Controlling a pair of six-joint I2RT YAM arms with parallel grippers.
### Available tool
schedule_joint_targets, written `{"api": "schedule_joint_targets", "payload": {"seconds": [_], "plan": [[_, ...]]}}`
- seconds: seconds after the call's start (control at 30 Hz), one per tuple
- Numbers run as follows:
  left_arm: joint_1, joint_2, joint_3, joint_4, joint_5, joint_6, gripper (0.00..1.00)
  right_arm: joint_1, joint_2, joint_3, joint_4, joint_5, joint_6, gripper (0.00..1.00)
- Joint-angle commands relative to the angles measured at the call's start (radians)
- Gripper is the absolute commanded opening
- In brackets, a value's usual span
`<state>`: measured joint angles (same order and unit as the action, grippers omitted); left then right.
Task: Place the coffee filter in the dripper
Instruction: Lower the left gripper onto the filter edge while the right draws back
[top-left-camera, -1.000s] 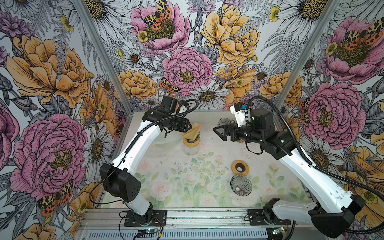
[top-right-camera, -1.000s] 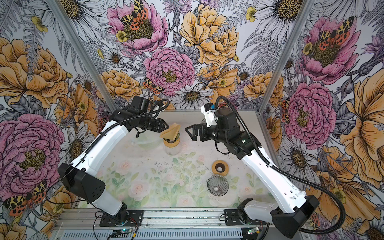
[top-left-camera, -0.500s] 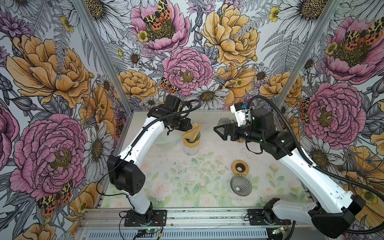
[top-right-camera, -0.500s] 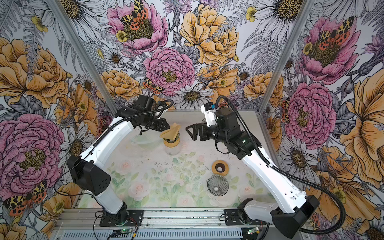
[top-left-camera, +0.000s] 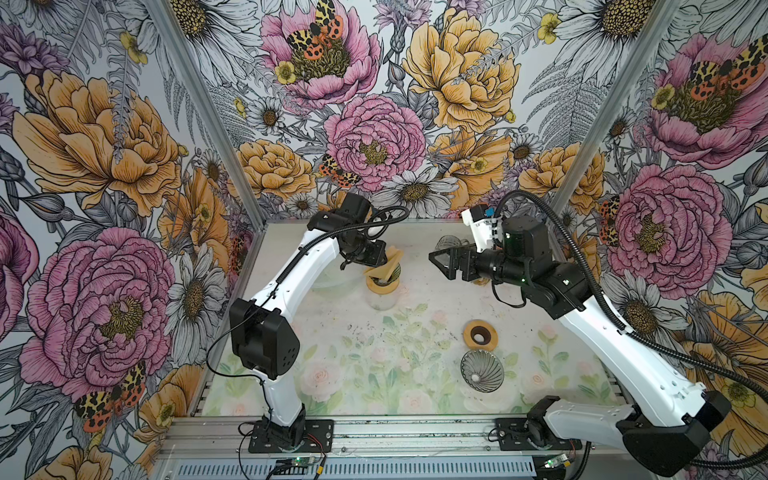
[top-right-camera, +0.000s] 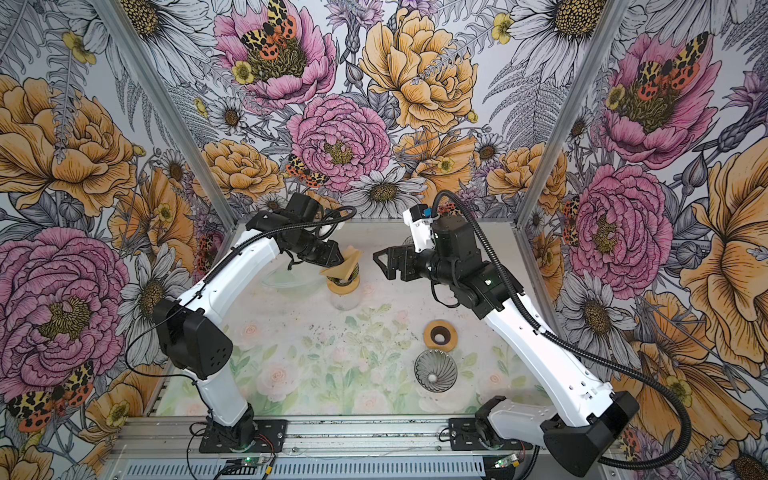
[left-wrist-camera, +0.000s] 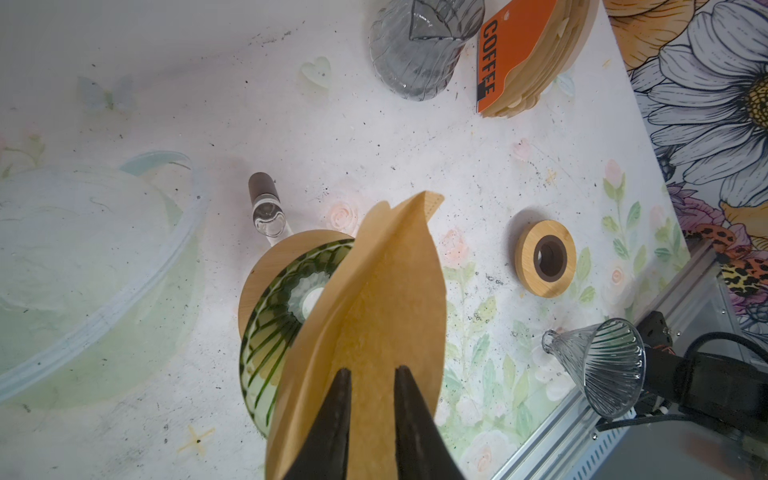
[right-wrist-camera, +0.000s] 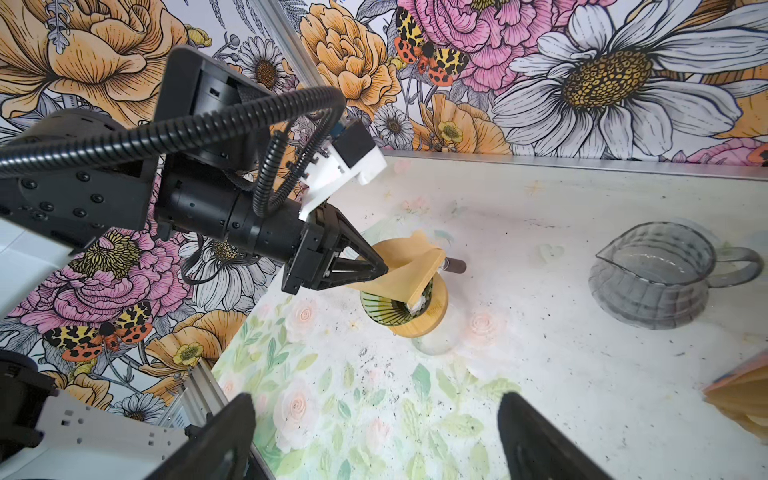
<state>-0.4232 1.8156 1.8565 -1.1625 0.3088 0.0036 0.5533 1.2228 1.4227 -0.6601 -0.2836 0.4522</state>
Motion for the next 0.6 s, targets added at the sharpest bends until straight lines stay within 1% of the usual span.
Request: {"api": "schedule_joint_targets", "payload": {"seconds": [0.0,0.17,0.3,0.47,0.57], "plan": [[-0.019,0.053,0.066,-0.063,-0.056,0.007,0.24,-0.008,-0.015,0.008,-0.007,0.010,-0.005,0.92],[-0.043,0.108,0.135,-0.131,-0.105,-0.017,0.30,-0.007,-0.020,-0.001,-0.024,0.027,-0.006,0.92],[-0.061,0.140,0.168,-0.155,-0.160,-0.033,0.31,-0.009,-0.026,-0.004,-0.027,0.034,-0.006,0.92],[-0.059,0.161,0.187,-0.160,-0.165,-0.049,0.33,-0.008,-0.029,-0.011,-0.030,0.035,-0.007,0.92],[-0.058,0.177,0.197,-0.163,-0.159,-0.057,0.36,-0.009,-0.030,-0.016,-0.030,0.035,-0.007,0.92]]}}
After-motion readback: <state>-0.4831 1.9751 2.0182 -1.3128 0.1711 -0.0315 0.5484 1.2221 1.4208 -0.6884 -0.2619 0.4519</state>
